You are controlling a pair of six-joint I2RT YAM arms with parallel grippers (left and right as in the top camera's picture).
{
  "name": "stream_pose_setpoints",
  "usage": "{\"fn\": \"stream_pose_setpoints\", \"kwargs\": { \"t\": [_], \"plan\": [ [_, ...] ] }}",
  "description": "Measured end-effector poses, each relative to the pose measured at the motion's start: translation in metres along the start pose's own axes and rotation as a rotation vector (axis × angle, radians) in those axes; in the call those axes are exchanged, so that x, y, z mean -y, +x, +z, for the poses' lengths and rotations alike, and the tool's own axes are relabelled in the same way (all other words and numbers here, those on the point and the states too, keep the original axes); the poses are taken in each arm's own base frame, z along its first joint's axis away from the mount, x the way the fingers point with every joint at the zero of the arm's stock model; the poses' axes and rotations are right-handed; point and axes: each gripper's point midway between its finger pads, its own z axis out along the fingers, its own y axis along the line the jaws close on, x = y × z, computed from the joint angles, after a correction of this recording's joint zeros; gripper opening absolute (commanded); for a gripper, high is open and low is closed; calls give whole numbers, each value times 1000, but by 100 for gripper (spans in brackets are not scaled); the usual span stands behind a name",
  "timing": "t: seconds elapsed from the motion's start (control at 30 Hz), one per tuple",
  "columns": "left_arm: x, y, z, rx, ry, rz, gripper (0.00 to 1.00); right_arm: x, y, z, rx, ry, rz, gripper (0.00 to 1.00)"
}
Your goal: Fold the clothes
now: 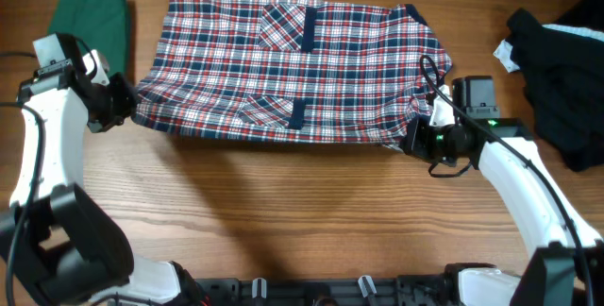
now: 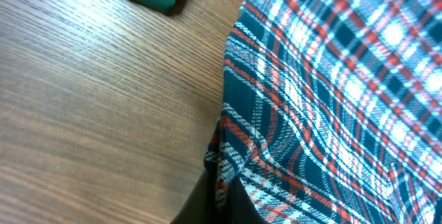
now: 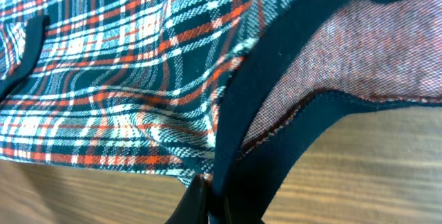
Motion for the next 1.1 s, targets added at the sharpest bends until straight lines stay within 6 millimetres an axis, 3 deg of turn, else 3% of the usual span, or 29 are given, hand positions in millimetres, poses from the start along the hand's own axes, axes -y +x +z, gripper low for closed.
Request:
{"fn": "stream_pose_setpoints", "kwargs": {
  "t": [0.1,0.43,0.57,0.73,0.93,1.1],
  "plan": [
    [2,3,-11,5,4,-1,4,-3,2,-8,10,-3,5,4],
    [-3,20,-12,-59,-23,-33,4,1,21,-15,-44,23,61,4],
    [-6,24,-15,-67,-42,-51,4,-1,26,-37,8,40,79,5],
    [-3,20,-34,-13,-39,-69,4,-5,29,-66,108,44,75,4],
    [1,17,-51,38,-25,-82,4,-3,9,-72,202,69,70,4],
    [15,5,-50,92,1,-58,4,5,-22,-52,245,103,63,4]
  ]
}}
